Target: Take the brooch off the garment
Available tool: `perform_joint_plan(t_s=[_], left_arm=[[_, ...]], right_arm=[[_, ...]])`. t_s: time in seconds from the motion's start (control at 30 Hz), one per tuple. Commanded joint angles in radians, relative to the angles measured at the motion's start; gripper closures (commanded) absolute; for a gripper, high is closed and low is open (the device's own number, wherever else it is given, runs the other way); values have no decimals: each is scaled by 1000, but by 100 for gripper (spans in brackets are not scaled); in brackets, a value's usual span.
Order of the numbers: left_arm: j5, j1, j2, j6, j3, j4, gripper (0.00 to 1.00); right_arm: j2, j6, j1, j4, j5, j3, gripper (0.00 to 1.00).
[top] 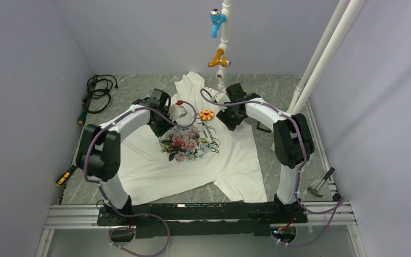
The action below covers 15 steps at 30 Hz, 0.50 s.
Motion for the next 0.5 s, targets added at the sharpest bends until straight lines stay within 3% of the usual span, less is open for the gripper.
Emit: perform_joint_plan(t_s=[0.0,0.23,0.47], left_arm=[[-10,-9,107,28,102,32,53],[-26,-12,139,97,35,45,73],[-29,-30,56,166,-162,70,81]], right_arm=[[27,12,1,31,27,59,46],[52,-29,6,4,16,-14,66],[20,-41,26,-67,-43,-133,73]])
